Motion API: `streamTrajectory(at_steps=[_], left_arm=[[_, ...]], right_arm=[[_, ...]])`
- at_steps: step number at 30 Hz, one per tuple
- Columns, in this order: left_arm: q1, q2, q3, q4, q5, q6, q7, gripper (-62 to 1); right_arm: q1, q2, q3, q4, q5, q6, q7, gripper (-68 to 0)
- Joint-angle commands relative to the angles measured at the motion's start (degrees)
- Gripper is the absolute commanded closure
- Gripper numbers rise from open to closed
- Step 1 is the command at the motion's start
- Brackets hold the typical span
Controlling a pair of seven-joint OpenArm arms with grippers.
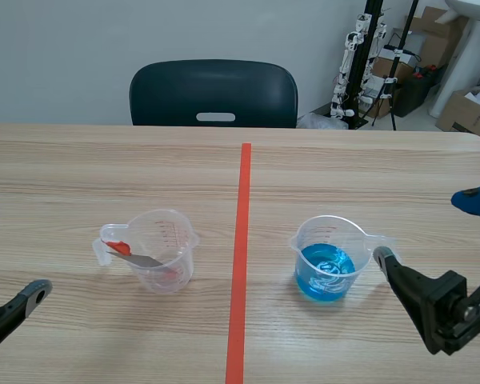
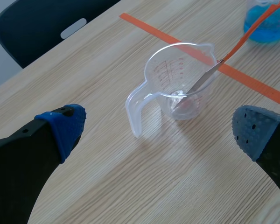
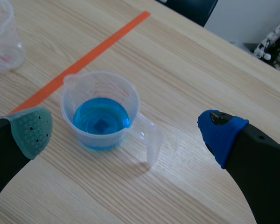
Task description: Do the redox reaction experiment. lift the metal plate out of the left beaker
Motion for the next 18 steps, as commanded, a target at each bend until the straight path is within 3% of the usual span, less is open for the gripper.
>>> streamTrajectory(at_steps=[1,10,18], left_arm=[[-0.2,0.28,-0.09,0.33,-0.39,0.11,-0.76,-62.3],[-0.15,0.28,-0.09,0.33,-0.44,0.09,-1.22,-62.3],[0.15,0.31,0.59,-3.43,-0.42,0.11,-6.12,-62.3]], right_arm=[[0.79,0.0,0.46,0.81,0.35,-0.22,2.47,-67.9],[0.79,0.0,0.46,0.81,-2.62,-0.22,4.94,-67.9],[0.81,0.0,0.55,0.81,-2.6,-3.52,9.44,-67.9]])
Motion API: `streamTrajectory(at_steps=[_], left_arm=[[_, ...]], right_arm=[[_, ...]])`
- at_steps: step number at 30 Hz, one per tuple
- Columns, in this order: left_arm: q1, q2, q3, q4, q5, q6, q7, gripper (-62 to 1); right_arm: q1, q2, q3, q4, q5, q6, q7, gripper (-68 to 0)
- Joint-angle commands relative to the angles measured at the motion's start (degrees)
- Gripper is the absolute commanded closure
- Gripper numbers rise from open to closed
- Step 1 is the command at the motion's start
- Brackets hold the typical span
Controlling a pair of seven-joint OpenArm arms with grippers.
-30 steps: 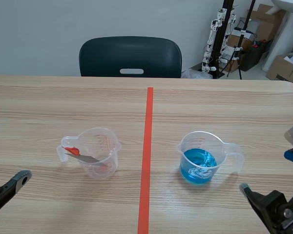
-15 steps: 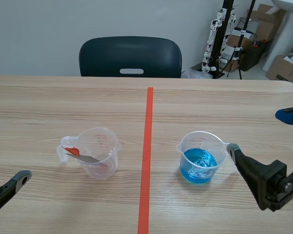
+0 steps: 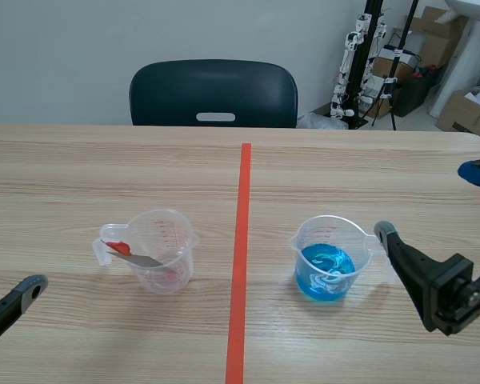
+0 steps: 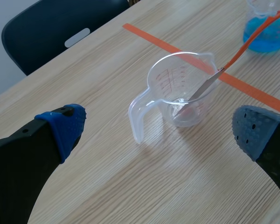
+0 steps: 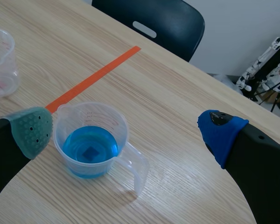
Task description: Do the redox reaction experiment. lift the metal plate out of the left beaker
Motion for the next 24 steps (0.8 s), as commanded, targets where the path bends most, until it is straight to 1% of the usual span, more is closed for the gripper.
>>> streamTrajectory(at_steps=[1,3,9,12,14,18,20,22,24], left_arm=[[0.13,0.31,0.96,-2.54,-0.39,0.11,-3.08,-62.3],[0.13,0.31,2.05,-5.49,-0.39,0.11,-6.69,-62.3],[0.11,0.39,6.05,-15.45,-0.35,0.13,-17.18,-62.3],[0.11,1.36,7.06,-19.93,-0.35,0.35,-21.51,-62.3],[0.09,2.29,7.56,-22.47,-0.35,0.35,-23.5,-62.3],[0.11,4.11,8.39,-27.3,-0.35,1.05,-24.44,-62.3],[0.11,4.63,8.79,-29.49,-0.35,1.07,-24.85,-62.3],[0.11,5.11,9.29,-31.47,-0.28,1.07,-27.5,-62.3],[0.11,5.25,9.99,-33.33,0.35,1.2,-30.88,-62.3]], right_arm=[[0.81,0.0,0.55,0.81,0.66,-1.68,1.31,-67.9],[0.79,0.0,0.55,0.81,0.66,-3.5,1.25,-67.9],[0.76,-0.02,0.48,0.79,0.66,-3.3,1.22,-67.9],[0.68,0.0,0.48,0.79,0.63,-3.26,0.98,-67.9],[0.63,0.0,0.48,0.79,0.59,-3.3,1.01,-67.9],[0.83,0.04,0.5,0.79,0.5,-3.32,2.19,-67.9],[0.81,0.46,0.5,0.79,-1.27,-3.3,3.37,-67.9],[0.81,1.11,0.5,0.79,-2.93,-3.3,4.87,-67.9],[1.01,2.27,0.5,0.81,-3.1,-3.28,6.73,-67.9]])
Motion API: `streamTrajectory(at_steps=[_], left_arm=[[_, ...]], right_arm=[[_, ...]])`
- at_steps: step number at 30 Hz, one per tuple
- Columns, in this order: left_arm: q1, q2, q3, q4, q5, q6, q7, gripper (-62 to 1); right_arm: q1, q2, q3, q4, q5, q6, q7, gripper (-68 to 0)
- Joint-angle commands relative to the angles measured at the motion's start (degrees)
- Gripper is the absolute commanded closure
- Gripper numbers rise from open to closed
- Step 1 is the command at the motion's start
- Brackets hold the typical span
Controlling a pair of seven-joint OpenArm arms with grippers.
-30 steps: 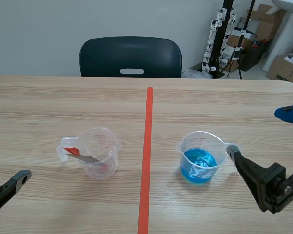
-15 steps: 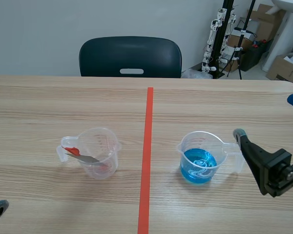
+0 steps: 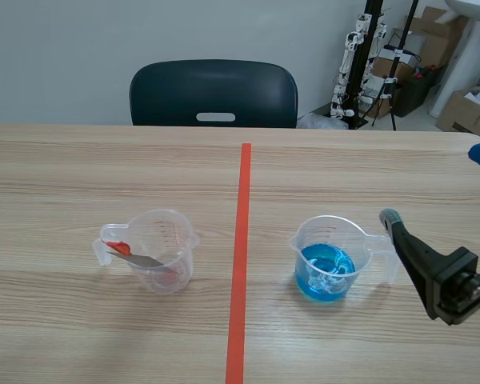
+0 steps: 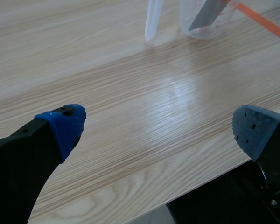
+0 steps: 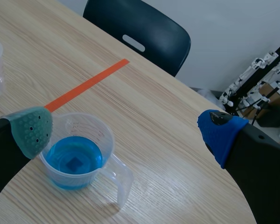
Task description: Do the redox reaction experiment. lift the metal plate out of the left beaker
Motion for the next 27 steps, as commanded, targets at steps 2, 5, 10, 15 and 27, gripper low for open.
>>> streamTrajectory(at_steps=[2,5,10,15,27], left_arm=[[0.11,-0.17,0.9,-0.63,1.33,-0.13,-5.14,-62.3],[0.11,-0.17,2.25,-3.1,2.03,-0.13,-10.58,-62.3],[0.09,-0.17,4.76,-6.25,2.03,1.09,-17.77,-62.3],[-0.55,0.79,7.1,-9.18,2.05,5.16,-23.19,-62.3],[-7.56,5.4,16.22,-16.96,2.23,15.45,-29.81,-62.3]], right_arm=[[1.49,2.8,0.5,0.81,0.09,-0.15,2.45,-67.9],[1.64,5.16,0.48,0.81,-0.22,-0.2,3.91,-67.9],[1.64,9.64,0.48,0.81,-0.22,-0.26,5.86,-67.9],[1.64,15.8,0.48,0.81,0.07,-0.24,8.0,-67.9],[1.66,30.01,0.37,0.81,5.16,-0.2,10.36,-67.9]])
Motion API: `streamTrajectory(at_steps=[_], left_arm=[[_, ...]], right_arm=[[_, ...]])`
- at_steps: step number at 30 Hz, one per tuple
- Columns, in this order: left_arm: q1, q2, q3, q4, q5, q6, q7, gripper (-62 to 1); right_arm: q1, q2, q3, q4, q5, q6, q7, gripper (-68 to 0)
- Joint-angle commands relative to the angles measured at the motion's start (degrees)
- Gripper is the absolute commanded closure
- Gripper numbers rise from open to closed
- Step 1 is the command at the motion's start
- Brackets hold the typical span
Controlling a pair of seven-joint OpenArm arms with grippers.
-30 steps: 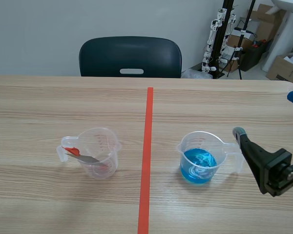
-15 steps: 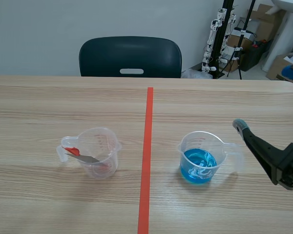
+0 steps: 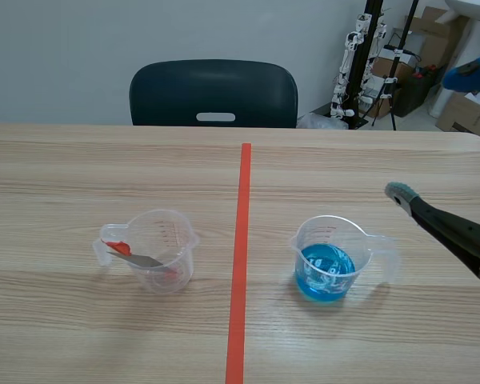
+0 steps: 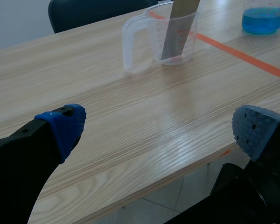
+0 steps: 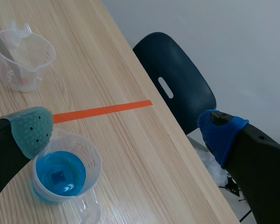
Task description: Do the redox reaction experiment. lift the metal plate out of the left beaker
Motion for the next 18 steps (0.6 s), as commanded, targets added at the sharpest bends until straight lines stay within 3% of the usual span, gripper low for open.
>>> streamTrajectory(at_steps=[1,5,9,12,15,18], left_arm=[[-0.55,0.02,0.46,0.9,-0.24,0.48,-2.62,-62.3],[-2.36,0.79,1.86,0.9,-0.48,0.44,-2.62,-62.3],[-4.35,1.46,3.17,0.9,-0.79,0.44,-2.62,-62.3],[-5.99,1.75,4.5,1.22,-1.9,-1.11,-2.62,-62.3],[-7.28,1.88,5.35,1.88,-3.43,-3.98,-2.62,-62.3],[-7.98,2.08,5.33,1.95,-3.41,-4.22,-2.62,-62.3]], right_arm=[[0.72,1.05,0.37,0.81,0.57,-0.2,0.68,-67.9],[0.72,5.53,0.37,0.81,0.74,-0.28,0.11,-67.9],[0.7,11.19,0.37,0.81,3.72,-0.74,-2.23,-67.9],[0.7,14.95,0.37,0.81,6.23,-2.54,-3.63,-67.9],[0.7,17.18,0.37,0.81,7.32,-3.26,-3.89,-67.9],[0.7,18.21,0.37,0.81,7.32,-3.23,-3.85,-67.9]])
